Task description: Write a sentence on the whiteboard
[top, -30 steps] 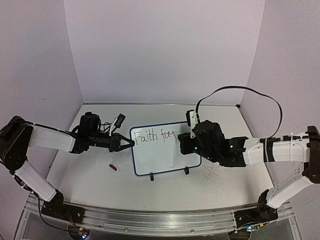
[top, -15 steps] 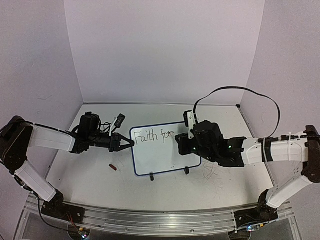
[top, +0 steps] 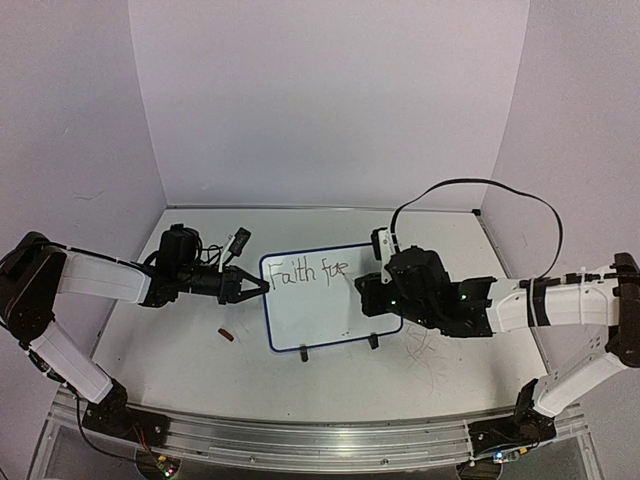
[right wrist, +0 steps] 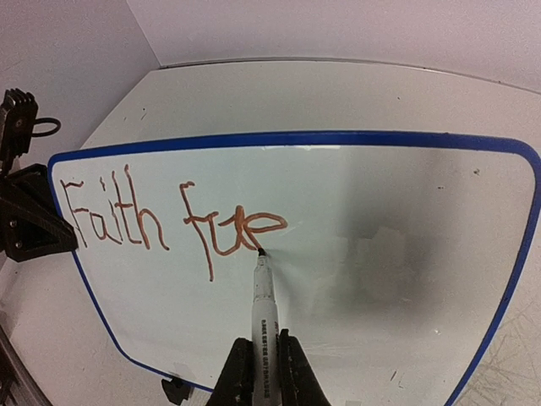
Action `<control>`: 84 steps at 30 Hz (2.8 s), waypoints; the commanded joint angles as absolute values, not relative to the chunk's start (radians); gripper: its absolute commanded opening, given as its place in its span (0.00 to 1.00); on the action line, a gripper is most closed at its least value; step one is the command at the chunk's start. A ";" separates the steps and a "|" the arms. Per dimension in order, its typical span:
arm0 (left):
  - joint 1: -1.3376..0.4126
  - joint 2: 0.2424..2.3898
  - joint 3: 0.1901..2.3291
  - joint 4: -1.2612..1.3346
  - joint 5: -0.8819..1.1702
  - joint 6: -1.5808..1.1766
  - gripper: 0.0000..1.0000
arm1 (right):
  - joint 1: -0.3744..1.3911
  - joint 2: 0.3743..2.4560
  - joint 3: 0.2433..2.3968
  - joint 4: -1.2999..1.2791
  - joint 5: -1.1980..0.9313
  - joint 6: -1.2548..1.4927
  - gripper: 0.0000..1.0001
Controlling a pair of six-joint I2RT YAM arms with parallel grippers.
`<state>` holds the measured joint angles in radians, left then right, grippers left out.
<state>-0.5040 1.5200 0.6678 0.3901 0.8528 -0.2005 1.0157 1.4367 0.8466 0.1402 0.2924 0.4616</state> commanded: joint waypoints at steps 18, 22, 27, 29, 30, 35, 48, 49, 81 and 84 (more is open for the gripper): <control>-0.519 1.534 0.700 0.348 0.832 -0.153 0.00 | 0.967 1.387 0.874 0.230 0.301 0.384 0.00; -0.520 1.538 0.703 0.348 0.834 -0.152 0.00 | 0.965 1.402 0.893 0.232 0.299 0.369 0.00; -0.520 1.539 0.701 0.348 0.832 -0.149 0.00 | 0.964 1.405 0.899 0.233 0.311 0.364 0.00; -0.520 1.540 0.701 0.347 0.832 -0.148 0.00 | 0.963 1.414 0.902 0.234 0.318 0.365 0.00; -0.520 1.540 0.701 0.347 0.832 -0.147 0.00 | 0.962 1.418 0.903 0.234 0.322 0.365 0.00; -0.520 1.532 0.697 0.345 0.826 -0.147 0.00 | 0.962 1.428 0.901 0.209 0.327 0.380 0.00; -0.520 1.531 0.698 0.341 0.826 -0.146 0.00 | 0.975 1.401 0.848 0.157 0.309 0.431 0.00; -0.520 1.531 0.698 0.341 0.826 -0.146 0.00 | 0.977 1.401 0.845 0.155 0.307 0.435 0.00; -0.523 1.535 0.697 0.336 0.821 -0.141 0.00 | 0.996 1.289 0.794 0.176 0.298 0.447 0.00; -0.522 1.535 0.698 0.336 0.821 -0.141 0.00 | 0.987 1.307 0.798 0.189 0.300 0.444 0.00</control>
<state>-0.5091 1.5211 0.6746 0.3740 0.8524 -0.1787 0.9952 1.3302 0.8006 0.1259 0.3020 0.4664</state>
